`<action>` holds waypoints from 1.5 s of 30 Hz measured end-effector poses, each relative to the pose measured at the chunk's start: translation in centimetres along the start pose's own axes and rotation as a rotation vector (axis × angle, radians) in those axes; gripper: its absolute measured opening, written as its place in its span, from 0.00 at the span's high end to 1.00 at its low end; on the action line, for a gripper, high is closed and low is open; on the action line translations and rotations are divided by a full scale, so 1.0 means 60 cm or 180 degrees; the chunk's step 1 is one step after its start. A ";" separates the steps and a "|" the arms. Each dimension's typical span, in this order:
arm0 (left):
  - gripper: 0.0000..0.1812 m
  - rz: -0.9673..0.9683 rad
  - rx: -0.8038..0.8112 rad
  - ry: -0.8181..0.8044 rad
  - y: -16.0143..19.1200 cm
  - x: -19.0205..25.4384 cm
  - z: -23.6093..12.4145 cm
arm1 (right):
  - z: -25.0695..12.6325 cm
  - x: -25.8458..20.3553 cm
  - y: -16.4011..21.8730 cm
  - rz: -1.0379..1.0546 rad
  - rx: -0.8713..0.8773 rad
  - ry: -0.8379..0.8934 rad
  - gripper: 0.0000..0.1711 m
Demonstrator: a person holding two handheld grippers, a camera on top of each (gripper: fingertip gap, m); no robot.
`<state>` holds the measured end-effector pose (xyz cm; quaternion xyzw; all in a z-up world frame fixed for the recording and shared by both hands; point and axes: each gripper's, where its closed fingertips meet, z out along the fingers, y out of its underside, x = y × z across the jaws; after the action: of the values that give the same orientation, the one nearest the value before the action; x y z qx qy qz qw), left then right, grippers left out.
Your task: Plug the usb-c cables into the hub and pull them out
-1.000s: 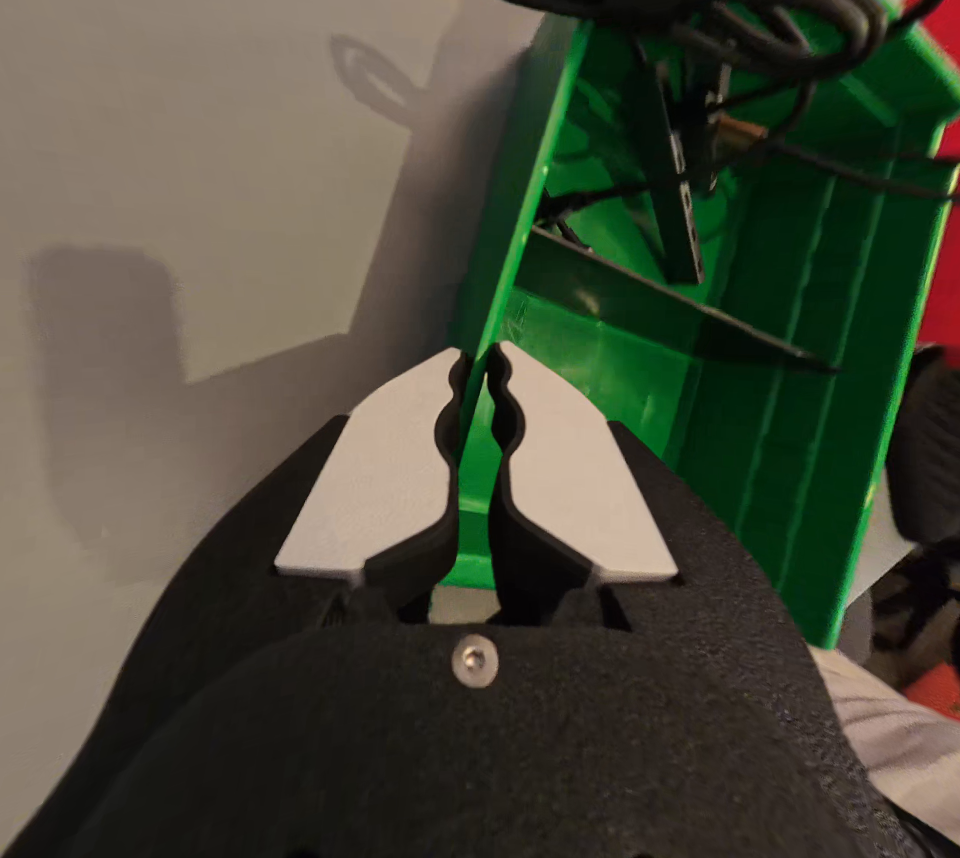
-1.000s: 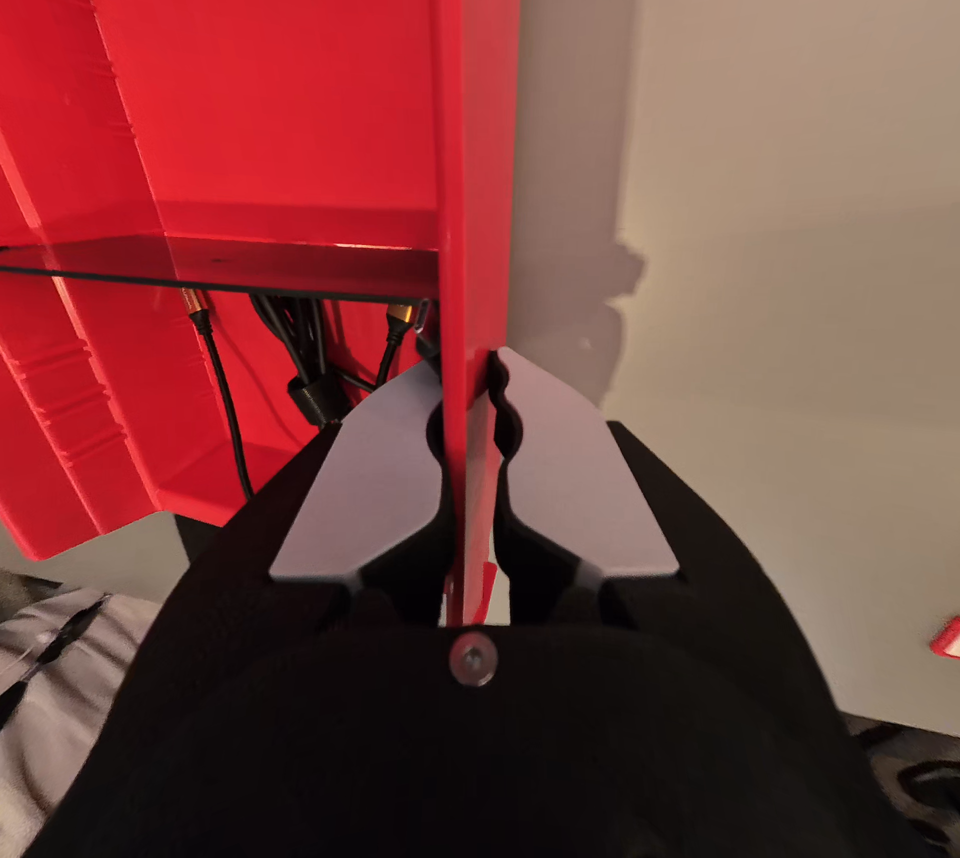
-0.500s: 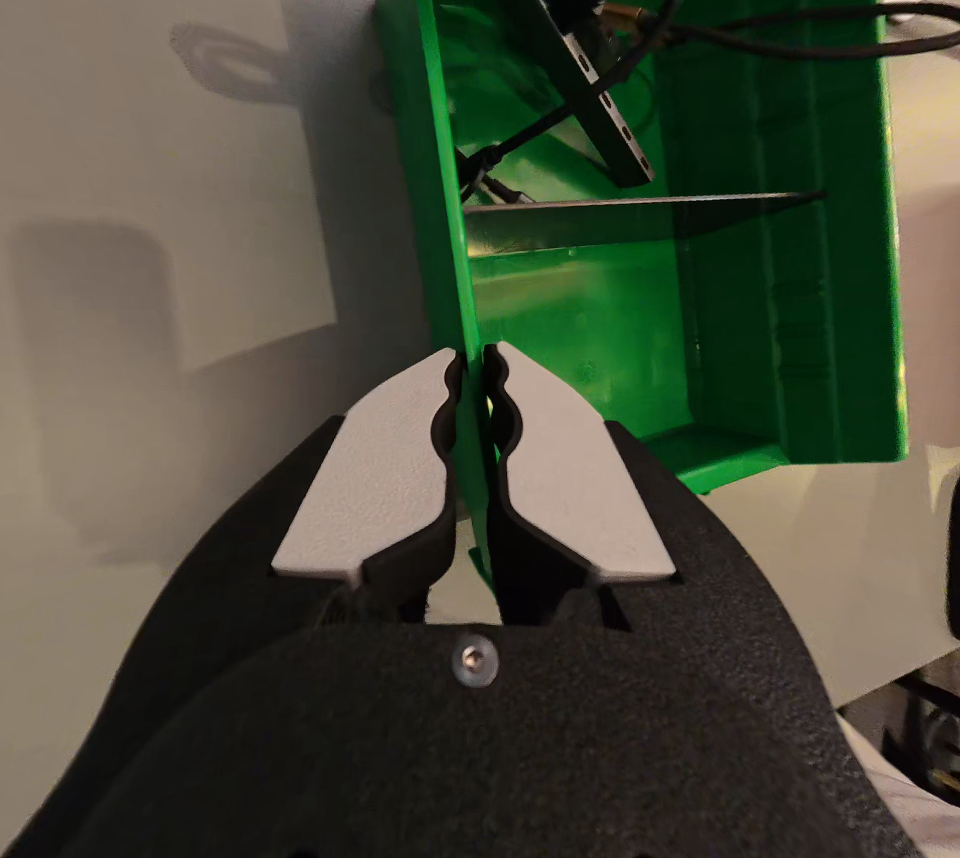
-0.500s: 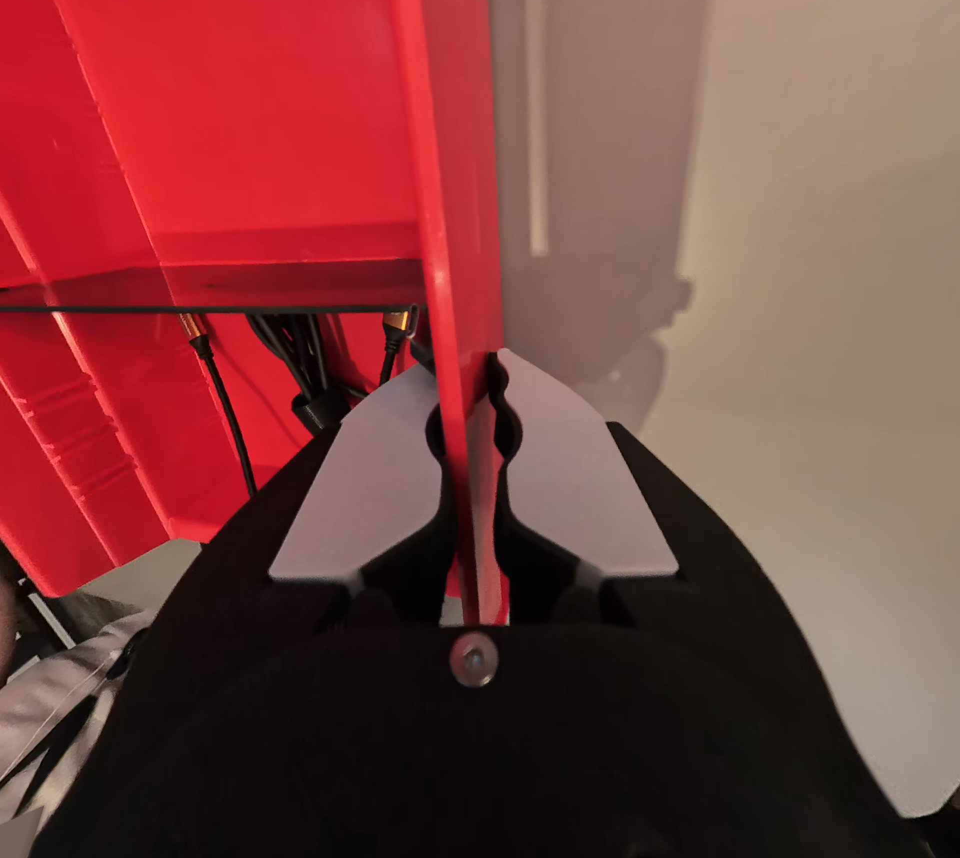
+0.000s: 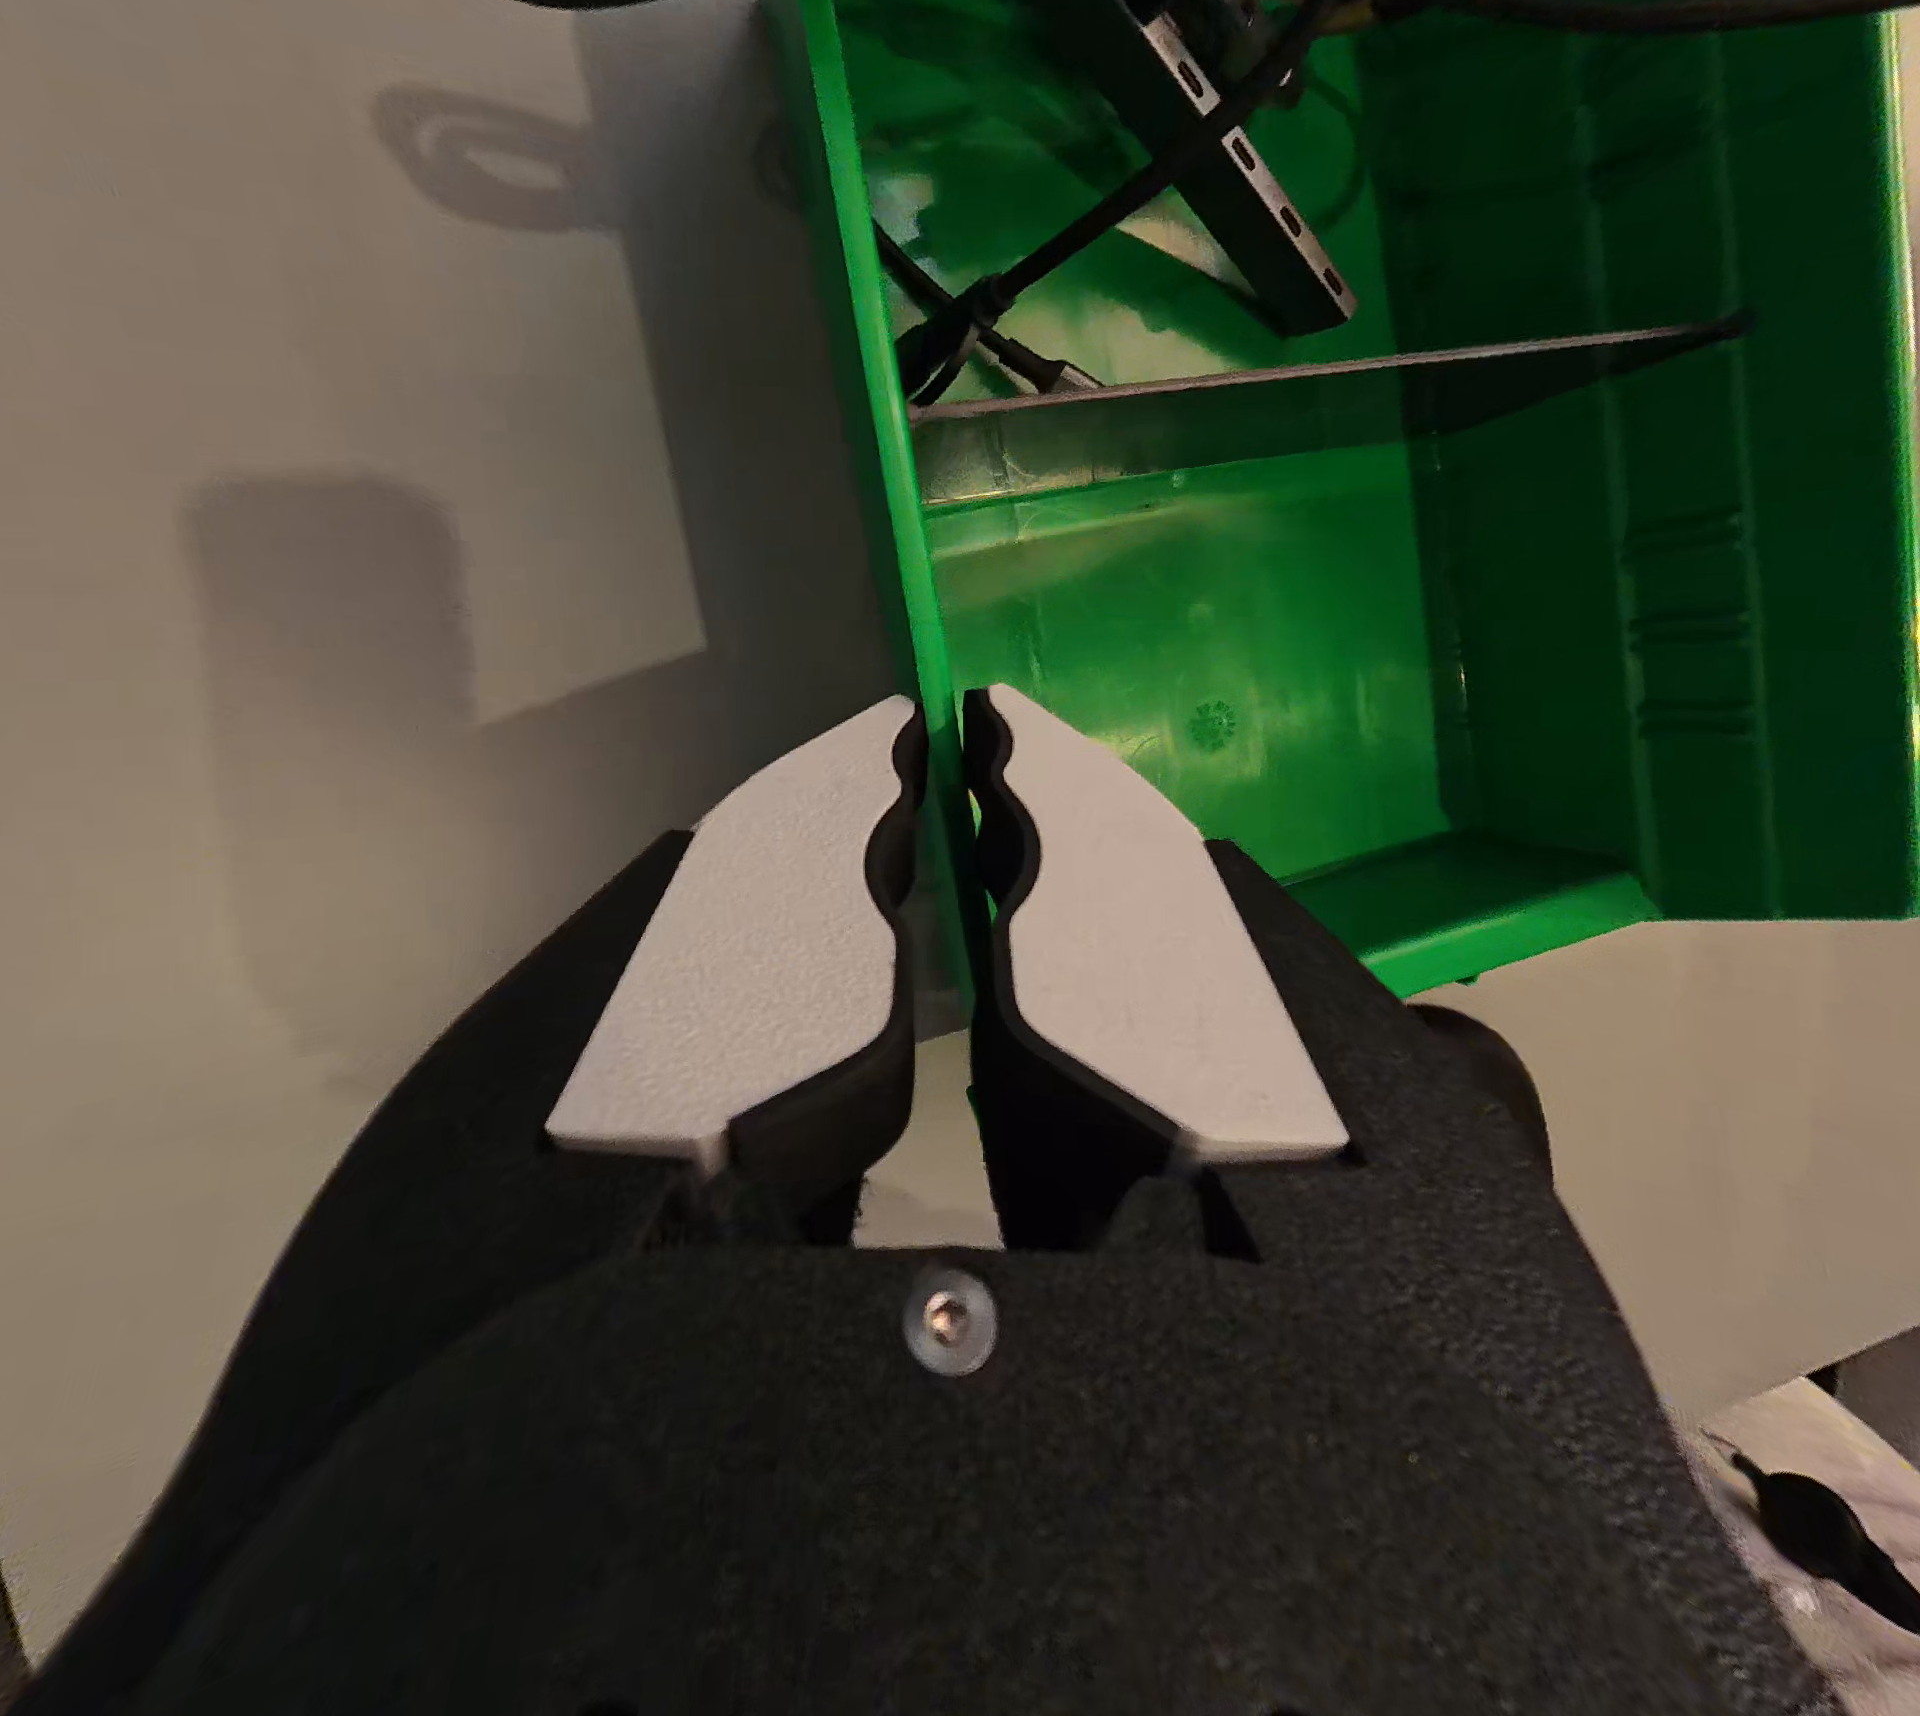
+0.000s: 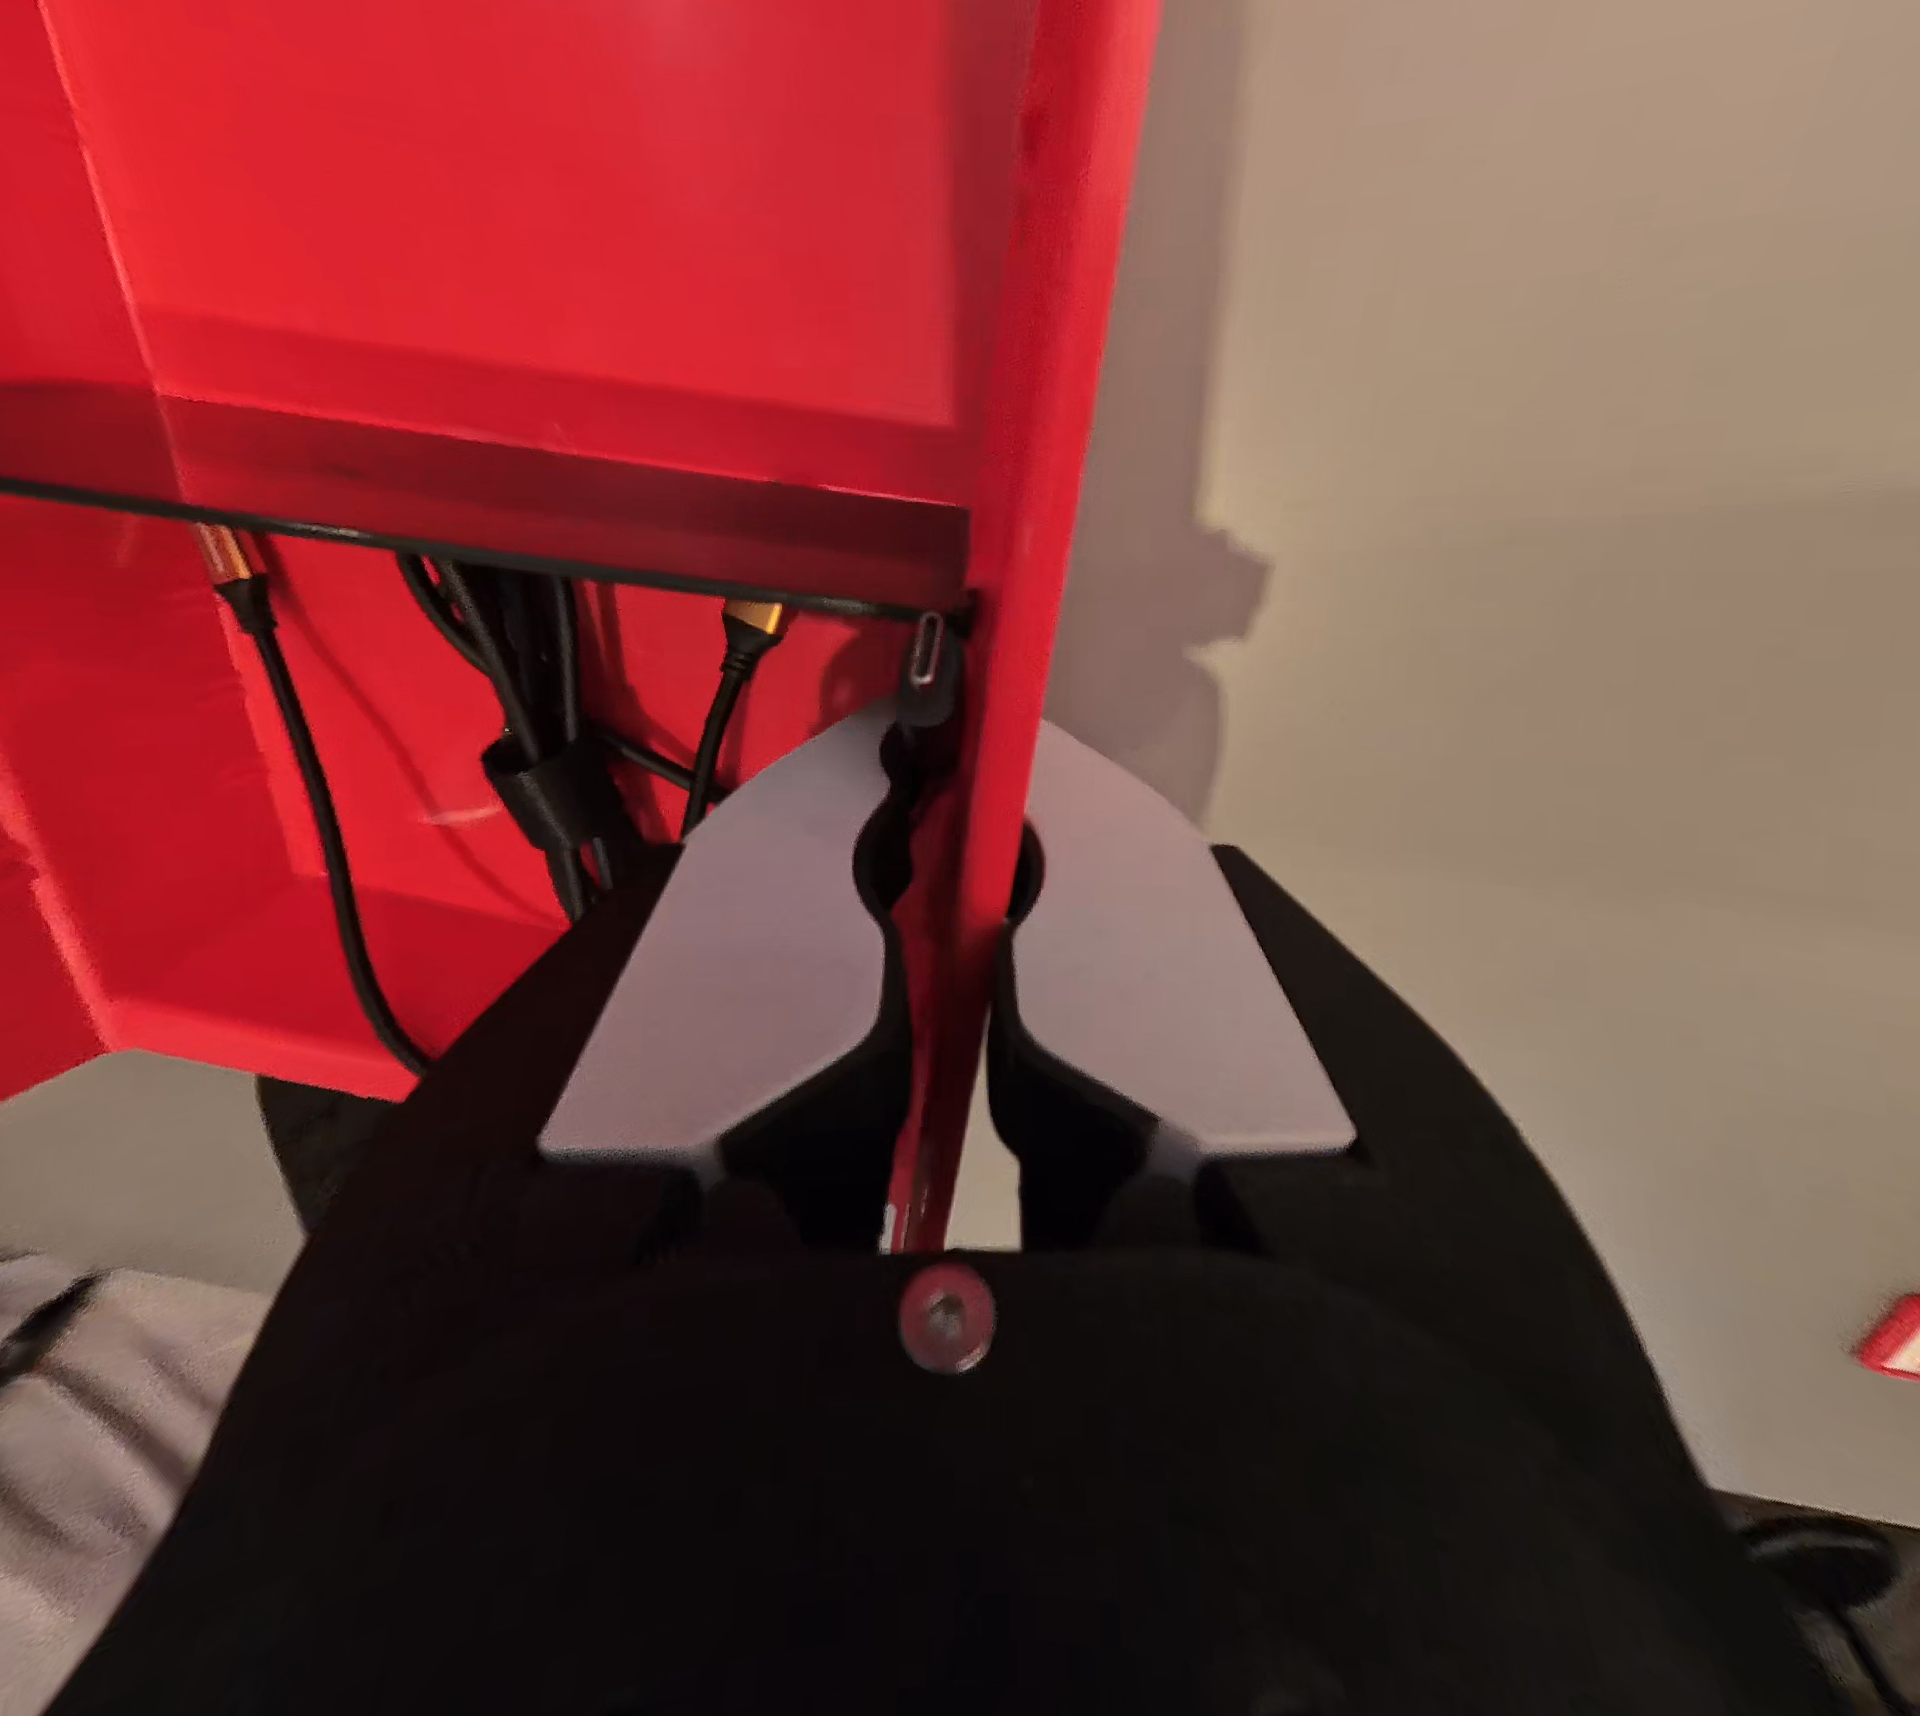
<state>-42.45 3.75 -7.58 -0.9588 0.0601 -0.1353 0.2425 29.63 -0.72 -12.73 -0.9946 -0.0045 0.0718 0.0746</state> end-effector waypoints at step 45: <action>0.77 0.2170 0.1365 -0.1461 -0.157 0.115 -0.079 | -0.368 -0.325 -0.180 -0.2007 0.4431 0.0565 0.72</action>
<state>-36.73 8.58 2.56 -0.8177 0.2873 0.1586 0.4730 13.51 6.32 13.28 -0.6722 -0.2356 -0.0466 0.7004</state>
